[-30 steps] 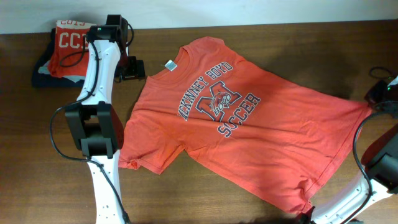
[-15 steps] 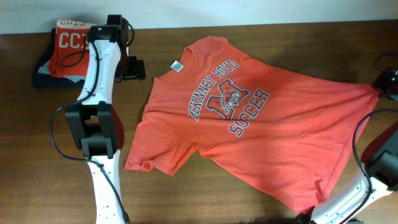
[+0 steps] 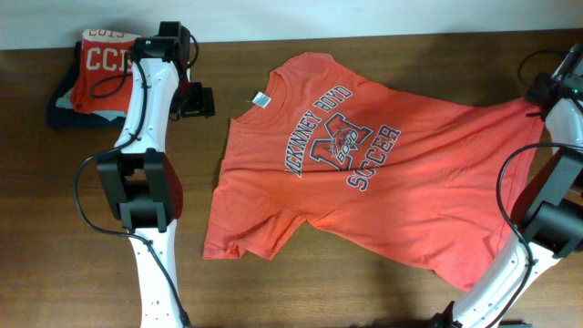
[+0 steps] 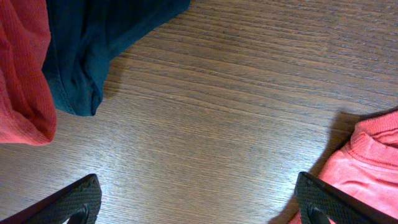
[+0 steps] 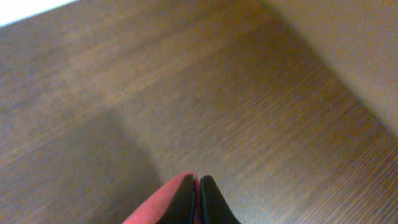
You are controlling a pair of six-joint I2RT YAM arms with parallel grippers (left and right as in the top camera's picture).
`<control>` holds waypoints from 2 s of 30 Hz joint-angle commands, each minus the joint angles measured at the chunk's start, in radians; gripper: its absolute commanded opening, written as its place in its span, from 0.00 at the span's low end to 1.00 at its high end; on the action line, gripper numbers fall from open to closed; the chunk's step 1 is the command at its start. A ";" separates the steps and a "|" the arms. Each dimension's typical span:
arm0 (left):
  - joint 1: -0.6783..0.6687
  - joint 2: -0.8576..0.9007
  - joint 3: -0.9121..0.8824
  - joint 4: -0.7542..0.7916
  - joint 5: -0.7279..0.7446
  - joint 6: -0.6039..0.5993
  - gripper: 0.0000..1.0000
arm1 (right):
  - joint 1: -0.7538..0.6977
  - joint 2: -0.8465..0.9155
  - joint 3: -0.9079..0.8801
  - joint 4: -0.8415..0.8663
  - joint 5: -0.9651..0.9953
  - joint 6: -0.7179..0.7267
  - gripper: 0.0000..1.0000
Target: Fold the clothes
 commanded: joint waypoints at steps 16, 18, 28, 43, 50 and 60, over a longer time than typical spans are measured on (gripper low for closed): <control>-0.003 -0.002 0.015 0.002 0.000 0.002 0.99 | 0.003 0.015 0.270 -0.214 0.055 -0.035 0.99; -0.003 -0.002 0.015 0.002 0.000 0.002 0.99 | 0.003 0.008 0.372 -0.375 0.055 0.005 0.99; -0.003 -0.002 0.015 0.002 0.000 0.002 0.99 | 0.003 -0.051 0.703 -1.032 -0.078 0.191 0.99; -0.003 -0.002 0.015 0.002 0.000 0.002 0.99 | 0.003 -0.165 0.703 -1.424 -0.078 0.307 0.98; -0.003 -0.002 0.015 0.002 0.000 0.002 0.99 | 0.004 -0.306 0.608 -1.424 -0.170 0.308 0.99; -0.003 -0.002 0.015 0.001 0.000 0.002 0.99 | 0.004 -0.753 0.038 -1.352 -0.098 0.394 0.99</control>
